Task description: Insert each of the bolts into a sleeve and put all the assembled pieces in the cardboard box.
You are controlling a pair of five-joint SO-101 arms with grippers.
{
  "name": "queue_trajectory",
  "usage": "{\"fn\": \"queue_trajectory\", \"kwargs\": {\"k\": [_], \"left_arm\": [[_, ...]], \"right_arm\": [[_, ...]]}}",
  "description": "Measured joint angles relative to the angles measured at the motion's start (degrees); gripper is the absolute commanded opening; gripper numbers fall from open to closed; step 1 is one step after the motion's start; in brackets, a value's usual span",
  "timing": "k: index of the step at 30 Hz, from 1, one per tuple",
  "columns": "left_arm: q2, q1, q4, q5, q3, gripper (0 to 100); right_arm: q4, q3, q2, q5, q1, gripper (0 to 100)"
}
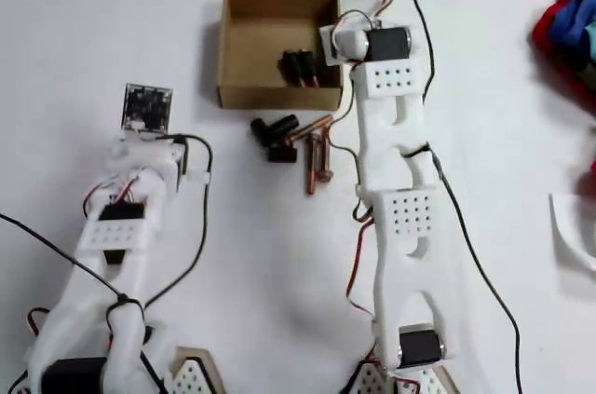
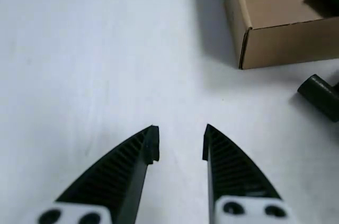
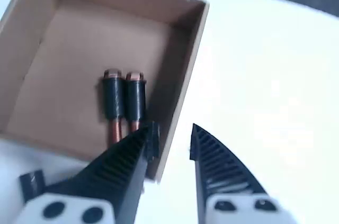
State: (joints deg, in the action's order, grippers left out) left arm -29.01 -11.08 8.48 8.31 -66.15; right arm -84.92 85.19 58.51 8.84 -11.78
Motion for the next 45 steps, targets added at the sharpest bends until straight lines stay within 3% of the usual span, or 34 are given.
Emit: {"fn": "queue_trajectory", "kwargs": {"k": [8, 11, 14, 24, 32, 38, 45], "left_arm": [[0.0, 0.0, 0.0, 0.0, 0.0, 16], [0.0, 0.0, 0.0, 0.0, 0.0, 16], [0.0, 0.0, 0.0, 0.0, 0.0, 16], [0.0, 0.0, 0.0, 0.0, 0.0, 16], [0.0, -0.18, 0.0, 0.0, 0.0, 16], [0.0, -3.25, 0.0, 0.0, 0.0, 16], [0.0, -12.31, -2.02, -12.92, 0.0, 16]], "right_arm": [[-12.75, 0.09, -2.46, 0.0, 0.0, 7.0], [-14.77, -0.18, -2.46, 0.0, 0.0, 1.7], [-15.03, -2.81, -2.99, 0.0, -0.35, 2.6], [-15.03, -35.25, -18.37, 0.26, -12.75, 4.5], [-14.68, -43.25, -19.6, 10.99, -19.52, 13.9], [-11.16, -43.25, -15.91, 14.95, -19.43, 16.2], [-8.88, -43.34, -11.96, 15.56, -19.52, 16.2]]}}
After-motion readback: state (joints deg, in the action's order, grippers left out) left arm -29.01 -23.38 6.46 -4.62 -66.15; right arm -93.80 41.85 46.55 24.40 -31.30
